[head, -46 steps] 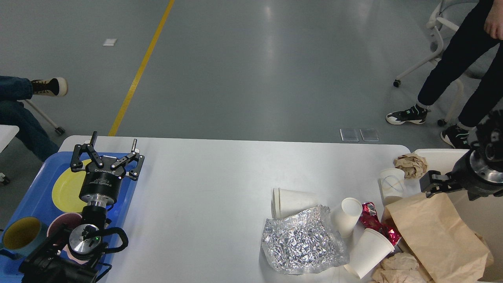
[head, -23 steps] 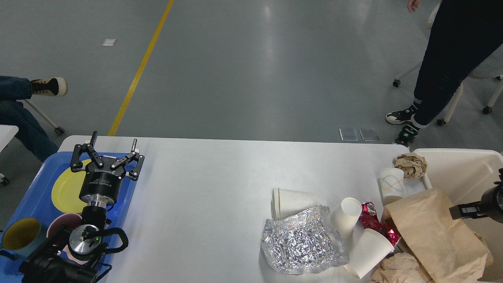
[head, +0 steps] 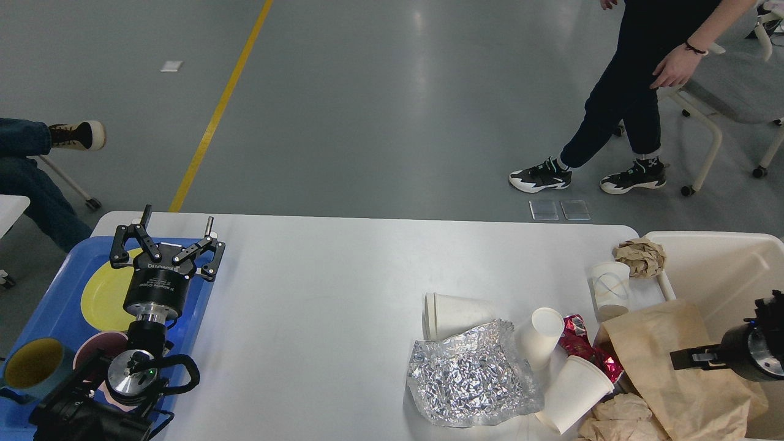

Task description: Tidy desktop

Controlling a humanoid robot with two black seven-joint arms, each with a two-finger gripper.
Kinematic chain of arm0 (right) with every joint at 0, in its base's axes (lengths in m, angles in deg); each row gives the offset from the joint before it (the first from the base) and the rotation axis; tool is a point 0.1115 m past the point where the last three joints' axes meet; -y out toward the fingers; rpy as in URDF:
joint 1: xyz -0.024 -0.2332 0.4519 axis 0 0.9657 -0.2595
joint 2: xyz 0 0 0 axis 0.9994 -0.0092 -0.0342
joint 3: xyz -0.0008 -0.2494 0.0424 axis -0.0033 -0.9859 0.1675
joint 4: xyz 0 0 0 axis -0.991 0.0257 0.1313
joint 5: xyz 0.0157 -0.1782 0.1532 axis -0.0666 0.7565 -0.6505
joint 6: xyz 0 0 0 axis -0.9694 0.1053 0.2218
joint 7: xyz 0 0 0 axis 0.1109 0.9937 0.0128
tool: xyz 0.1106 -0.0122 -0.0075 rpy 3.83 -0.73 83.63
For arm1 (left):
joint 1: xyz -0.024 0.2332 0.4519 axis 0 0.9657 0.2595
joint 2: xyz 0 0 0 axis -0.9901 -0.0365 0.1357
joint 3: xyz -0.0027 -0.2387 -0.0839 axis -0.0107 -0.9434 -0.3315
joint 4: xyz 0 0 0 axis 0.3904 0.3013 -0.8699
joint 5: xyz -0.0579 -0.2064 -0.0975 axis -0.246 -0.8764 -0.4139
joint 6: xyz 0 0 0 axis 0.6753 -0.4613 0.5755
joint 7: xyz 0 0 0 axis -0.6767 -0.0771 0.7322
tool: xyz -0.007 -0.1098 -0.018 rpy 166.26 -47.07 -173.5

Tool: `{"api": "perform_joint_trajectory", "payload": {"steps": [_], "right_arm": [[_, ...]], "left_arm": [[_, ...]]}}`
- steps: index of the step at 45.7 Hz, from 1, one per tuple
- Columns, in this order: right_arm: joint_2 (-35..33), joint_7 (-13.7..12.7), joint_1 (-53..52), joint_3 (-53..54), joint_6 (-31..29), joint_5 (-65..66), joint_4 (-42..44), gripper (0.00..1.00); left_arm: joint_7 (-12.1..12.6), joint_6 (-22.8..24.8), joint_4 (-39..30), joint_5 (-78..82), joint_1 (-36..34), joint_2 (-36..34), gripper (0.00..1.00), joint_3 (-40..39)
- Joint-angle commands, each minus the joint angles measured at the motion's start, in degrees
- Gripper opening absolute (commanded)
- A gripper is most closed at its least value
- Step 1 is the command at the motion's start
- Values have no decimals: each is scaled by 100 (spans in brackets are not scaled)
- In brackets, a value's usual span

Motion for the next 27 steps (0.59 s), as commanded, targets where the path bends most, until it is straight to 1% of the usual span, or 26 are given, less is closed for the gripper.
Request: {"api": "perform_joint_trajectory", "payload": {"steps": [1,5,16,22,27], "right_arm": [[74,-21,197,251,1,-10,143,86],[82,-65,258,287,10,-27,204,86],[82,-83,399,375,10,-27,442,86],[197,-127,592,436,10,-27,635,86],[197,-136,943,752,10,-27,1065,86]], "left_arm": [[0,0,0,0,0,0,96,0],[0,0,0,0,0,0,96,0],[0,0,0,0,0,0,96,0],[0,0,0,0,0,0,96,0],[0,-9,0,0,0,0,96,0]]}}
